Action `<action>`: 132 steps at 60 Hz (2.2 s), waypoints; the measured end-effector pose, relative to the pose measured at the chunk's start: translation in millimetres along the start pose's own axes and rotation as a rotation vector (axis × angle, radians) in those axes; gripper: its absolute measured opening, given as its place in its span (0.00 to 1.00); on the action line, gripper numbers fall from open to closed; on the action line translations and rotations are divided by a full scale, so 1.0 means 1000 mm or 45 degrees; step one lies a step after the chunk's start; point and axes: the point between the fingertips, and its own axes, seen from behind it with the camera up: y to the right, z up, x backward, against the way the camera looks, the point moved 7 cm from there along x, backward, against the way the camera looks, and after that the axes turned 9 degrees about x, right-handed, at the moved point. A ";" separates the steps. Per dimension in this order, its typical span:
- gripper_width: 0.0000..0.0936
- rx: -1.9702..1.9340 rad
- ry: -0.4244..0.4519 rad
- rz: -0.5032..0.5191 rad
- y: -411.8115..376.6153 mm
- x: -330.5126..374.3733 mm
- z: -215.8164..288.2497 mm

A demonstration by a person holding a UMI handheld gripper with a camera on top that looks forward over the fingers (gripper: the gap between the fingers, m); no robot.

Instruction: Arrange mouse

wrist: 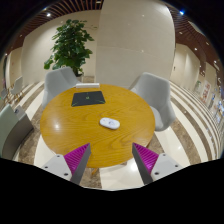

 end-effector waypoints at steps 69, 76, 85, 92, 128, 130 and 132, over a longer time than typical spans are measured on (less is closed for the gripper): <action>0.92 0.026 0.034 0.124 0.017 -0.300 0.041; 0.93 0.003 0.022 0.112 0.022 -0.309 0.046; 0.51 -0.025 0.005 0.083 0.030 -0.314 0.048; 0.46 -0.034 -0.021 0.058 0.029 -0.314 0.047; 0.37 -0.065 0.208 0.109 -0.062 -0.363 0.276; 0.37 -0.048 0.207 0.116 -0.077 -0.374 0.282; 0.37 -0.037 0.201 0.126 -0.090 -0.385 0.280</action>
